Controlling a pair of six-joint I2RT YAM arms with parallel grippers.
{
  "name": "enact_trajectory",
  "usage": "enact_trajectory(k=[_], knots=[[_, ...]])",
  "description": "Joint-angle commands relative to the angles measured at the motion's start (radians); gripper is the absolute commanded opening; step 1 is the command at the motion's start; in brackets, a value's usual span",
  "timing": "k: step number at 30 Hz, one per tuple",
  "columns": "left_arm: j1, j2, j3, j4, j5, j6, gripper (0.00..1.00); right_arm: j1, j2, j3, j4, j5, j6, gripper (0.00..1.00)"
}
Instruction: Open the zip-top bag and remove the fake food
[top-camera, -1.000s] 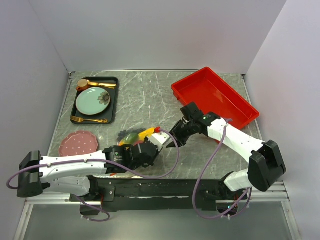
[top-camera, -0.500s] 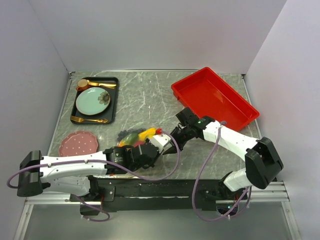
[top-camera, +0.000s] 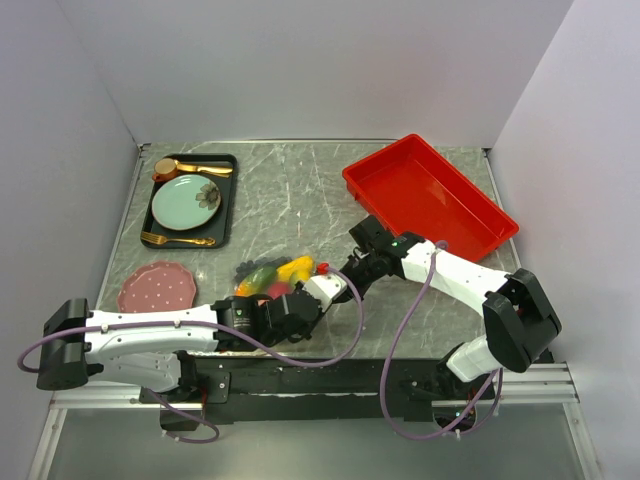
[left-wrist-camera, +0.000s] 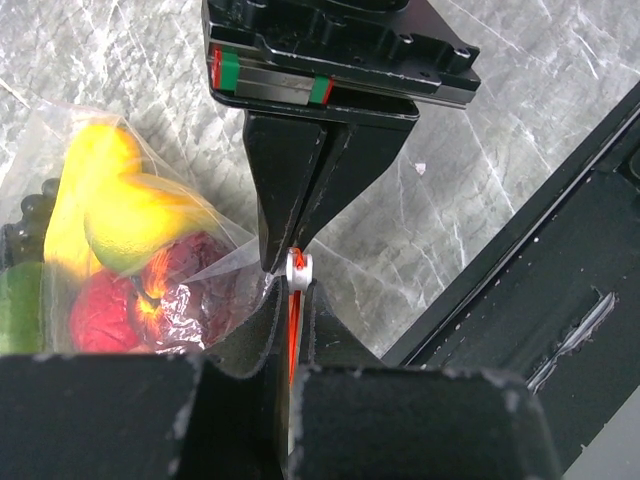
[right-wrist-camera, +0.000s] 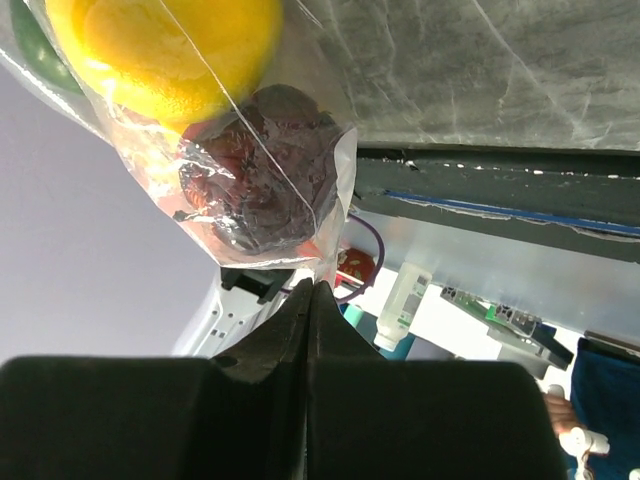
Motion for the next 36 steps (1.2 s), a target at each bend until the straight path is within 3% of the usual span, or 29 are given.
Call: enact_trajectory(k=[1,26,36], knots=[[-0.016,0.001,0.035,0.014,0.004,-0.011,0.01,-0.008,-0.010,-0.014,0.041,-0.019,0.011,0.00],[-0.066,-0.007,-0.028,-0.032,-0.019,-0.107,0.01,-0.095,-0.105,-0.080,0.039,-0.013,0.010,0.00],[-0.080,-0.043,-0.070,-0.093,-0.079,-0.219,0.01,-0.173,-0.134,0.006,-0.090,0.064,-0.073,0.00]])
